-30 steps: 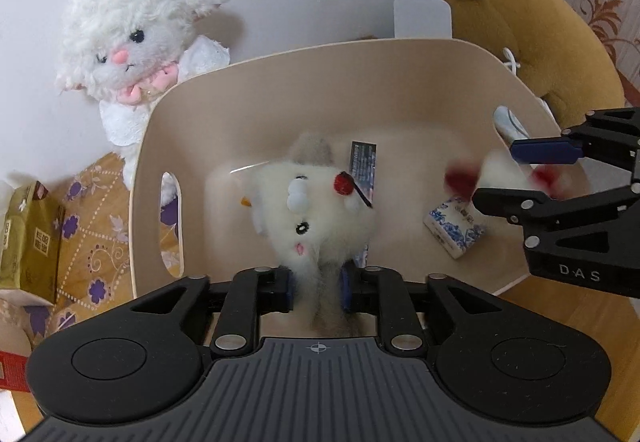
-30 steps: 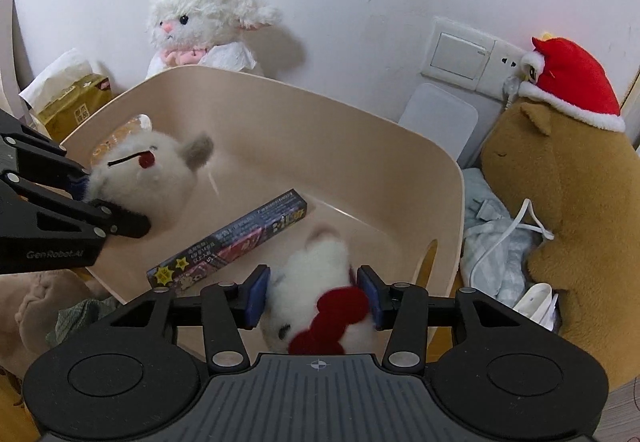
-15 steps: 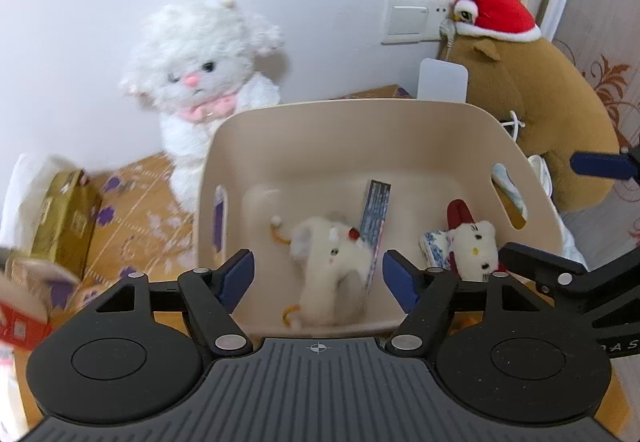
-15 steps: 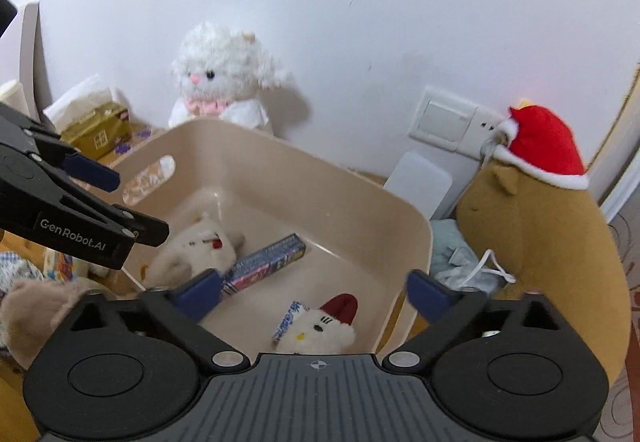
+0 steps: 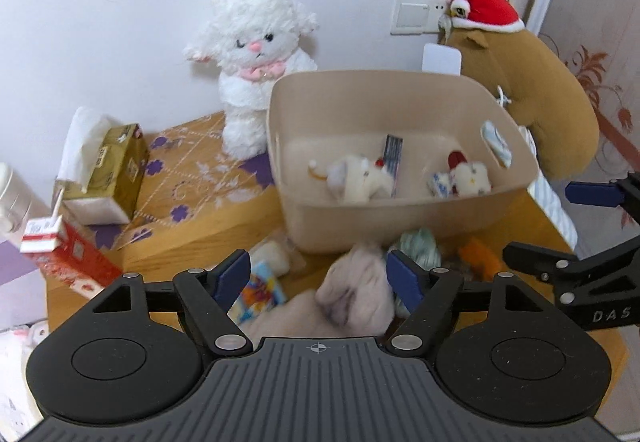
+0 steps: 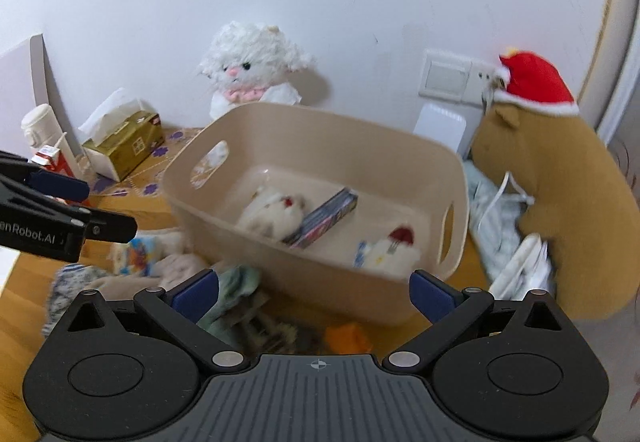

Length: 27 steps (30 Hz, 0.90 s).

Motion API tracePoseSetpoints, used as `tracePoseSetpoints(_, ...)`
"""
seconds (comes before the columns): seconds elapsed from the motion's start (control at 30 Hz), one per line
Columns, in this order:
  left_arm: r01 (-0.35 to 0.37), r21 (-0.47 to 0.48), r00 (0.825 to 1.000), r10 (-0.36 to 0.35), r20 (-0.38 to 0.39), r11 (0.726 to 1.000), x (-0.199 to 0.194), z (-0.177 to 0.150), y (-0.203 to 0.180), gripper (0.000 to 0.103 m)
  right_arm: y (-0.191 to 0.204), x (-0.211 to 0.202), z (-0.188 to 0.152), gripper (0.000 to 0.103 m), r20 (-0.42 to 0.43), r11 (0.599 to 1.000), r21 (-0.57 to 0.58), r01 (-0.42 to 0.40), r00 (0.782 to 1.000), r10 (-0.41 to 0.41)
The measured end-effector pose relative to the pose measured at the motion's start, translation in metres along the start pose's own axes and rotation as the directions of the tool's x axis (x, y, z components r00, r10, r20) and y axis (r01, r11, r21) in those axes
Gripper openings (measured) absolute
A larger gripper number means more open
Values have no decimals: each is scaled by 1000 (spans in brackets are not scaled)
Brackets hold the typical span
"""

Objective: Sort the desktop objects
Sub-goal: 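Return both tools to the table clutter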

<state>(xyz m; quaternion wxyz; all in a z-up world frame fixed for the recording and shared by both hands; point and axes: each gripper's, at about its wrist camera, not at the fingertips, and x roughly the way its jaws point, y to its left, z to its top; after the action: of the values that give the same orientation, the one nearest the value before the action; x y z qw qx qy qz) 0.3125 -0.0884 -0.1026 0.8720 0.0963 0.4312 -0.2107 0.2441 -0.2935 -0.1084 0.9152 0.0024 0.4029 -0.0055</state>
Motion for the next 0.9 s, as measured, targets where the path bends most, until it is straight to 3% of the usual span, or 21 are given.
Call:
tracePoseSetpoints(0.4, 19, 23, 999, -18, -40, 1000, -5, -75, 50, 76, 48, -11, -49, 103, -68, 996, 91, 19, 998, -13)
tracePoseSetpoints(0.53, 8, -2, 1000, -8, -2, 1000, -10, -98, 66, 76, 58, -6, -64, 103, -101, 993, 119, 21, 995, -9)
tracePoseSetpoints(0.73, -14, 7, 999, 14, -29, 1000, 0, -117, 77, 76, 67, 8, -86, 103, -154, 989, 141, 32, 988, -10)
tracePoseSetpoints(0.9, -8, -51, 998, 4, -70, 999, 8, -127, 90, 76, 74, 20, -95, 103, -206, 993, 113, 28, 979, -4)
